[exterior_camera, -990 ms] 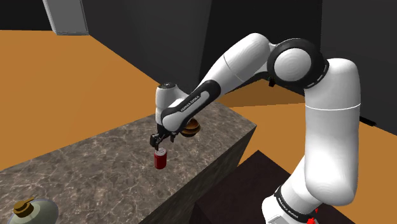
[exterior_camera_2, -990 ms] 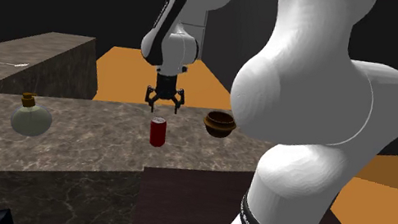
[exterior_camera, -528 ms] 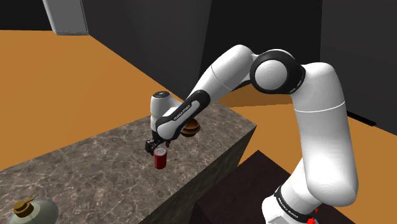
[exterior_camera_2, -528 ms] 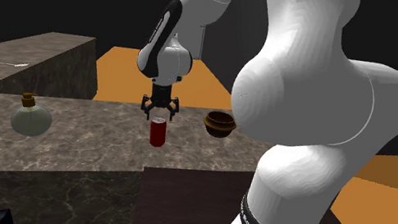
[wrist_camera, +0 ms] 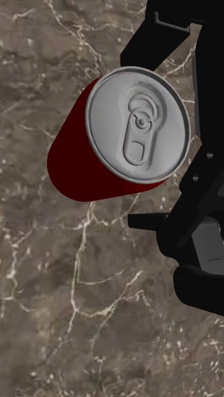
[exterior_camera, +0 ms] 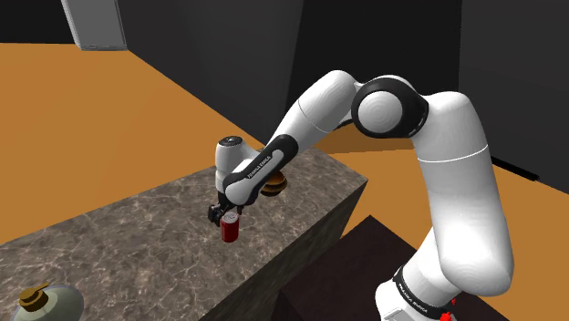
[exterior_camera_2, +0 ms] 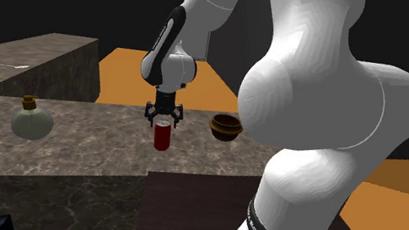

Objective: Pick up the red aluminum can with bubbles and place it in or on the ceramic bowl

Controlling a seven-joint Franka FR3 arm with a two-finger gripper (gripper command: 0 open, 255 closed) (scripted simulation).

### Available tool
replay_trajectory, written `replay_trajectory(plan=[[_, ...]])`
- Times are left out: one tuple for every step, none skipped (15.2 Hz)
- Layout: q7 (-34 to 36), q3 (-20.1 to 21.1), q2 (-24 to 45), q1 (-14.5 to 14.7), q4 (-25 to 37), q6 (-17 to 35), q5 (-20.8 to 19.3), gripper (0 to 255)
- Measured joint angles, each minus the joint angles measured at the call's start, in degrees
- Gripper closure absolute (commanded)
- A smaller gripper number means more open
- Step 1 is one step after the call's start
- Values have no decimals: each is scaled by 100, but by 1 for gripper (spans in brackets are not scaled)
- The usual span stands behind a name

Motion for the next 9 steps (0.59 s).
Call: replay_trajectory(plan=[[0, 0, 1, 0, 1, 0, 0, 0], [0, 0, 1, 0, 1, 0, 0, 255], [0, 1, 0, 1, 2, 1, 0, 255], [0, 0, -2, 0, 4, 1, 0, 255], [0, 0, -2, 0, 4, 2, 0, 255], [1, 0, -2, 1, 4, 3, -1, 255], [1, -1, -2, 0, 4, 3, -1, 255], [1, -1, -1, 0, 4, 2, -1, 255], [1, -1, -1, 0, 4, 3, -1, 255]])
